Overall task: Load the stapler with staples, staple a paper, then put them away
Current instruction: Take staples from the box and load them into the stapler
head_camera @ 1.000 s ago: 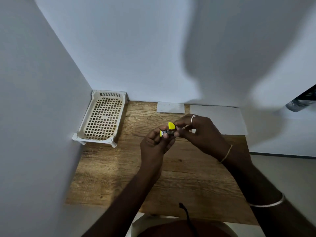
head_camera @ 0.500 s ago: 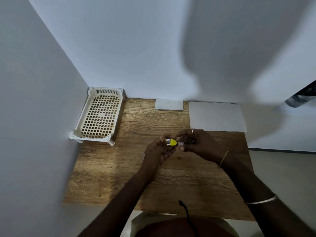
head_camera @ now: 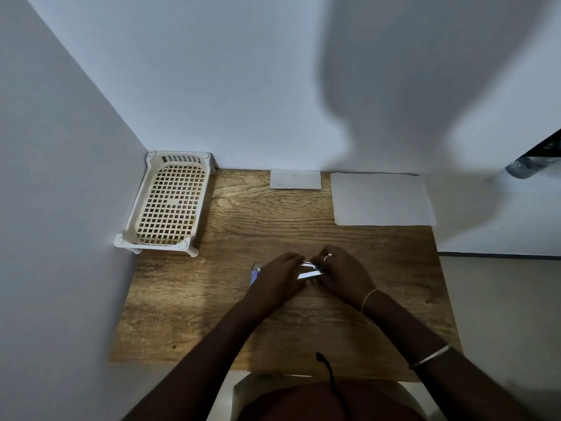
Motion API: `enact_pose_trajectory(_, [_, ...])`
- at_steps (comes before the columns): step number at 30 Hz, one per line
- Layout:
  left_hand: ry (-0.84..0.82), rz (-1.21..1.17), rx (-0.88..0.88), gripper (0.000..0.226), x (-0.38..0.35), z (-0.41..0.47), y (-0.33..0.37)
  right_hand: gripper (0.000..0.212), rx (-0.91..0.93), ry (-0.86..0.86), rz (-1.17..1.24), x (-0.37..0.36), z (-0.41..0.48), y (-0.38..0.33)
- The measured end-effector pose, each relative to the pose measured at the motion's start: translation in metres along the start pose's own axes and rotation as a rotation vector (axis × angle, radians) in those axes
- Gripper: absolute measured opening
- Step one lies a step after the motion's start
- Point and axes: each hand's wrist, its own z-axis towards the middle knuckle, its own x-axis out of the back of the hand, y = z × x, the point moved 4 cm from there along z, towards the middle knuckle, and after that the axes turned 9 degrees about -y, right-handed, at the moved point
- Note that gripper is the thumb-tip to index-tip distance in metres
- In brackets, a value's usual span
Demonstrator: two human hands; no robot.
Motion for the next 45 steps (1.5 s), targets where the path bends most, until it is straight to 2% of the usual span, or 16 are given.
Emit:
enact_pose_trajectory(4, [-0.041, 0.083, 0.004, 0.059, -0.014, 0.003, -0.004, 0.025, -0.003, -0.005, 0.007, -0.01, 0.001, 0.005])
enact_pose_trajectory(10, [-0.003, 0.168, -0.007, 0.058, -0.019, 0.004, -0.006, 0.026, -0.013, -0.004, -0.005, -0.015, 0.002, 0.009])
enact_pose_trajectory(28, [-0.009, 0.095, -0.009, 0.088, -0.023, -0.001, -0.011, 0.042, -0.009, -0.054, -0.074, -0.018, 0.001, 0.016])
enact_pose_trajectory(32, [0.088, 0.071, -0.008, 0.081, -0.01, -0.007, -0.008, 0.042, 0.0, -0.035, -0.045, -0.016, -0.002, 0.022])
enact_pose_trajectory(38, [0.166, 0.11, -0.027, 0.049, 0.008, 0.0, -0.011, 0.037, -0.032, 0.048, 0.034, -0.005, 0.009, 0.031])
enact_pose_trajectory(42, [0.151, 0.167, -0.026, 0.046, 0.02, 0.014, -0.016, 0.036, -0.038, 0.069, -0.006, 0.004, 0.033, 0.031])
enact_pose_trajectory(45, [0.12, 0.217, 0.002, 0.05, 0.032, 0.029, -0.022, 0.044, -0.068, 0.078, -0.022, 0.01, 0.053, 0.031])
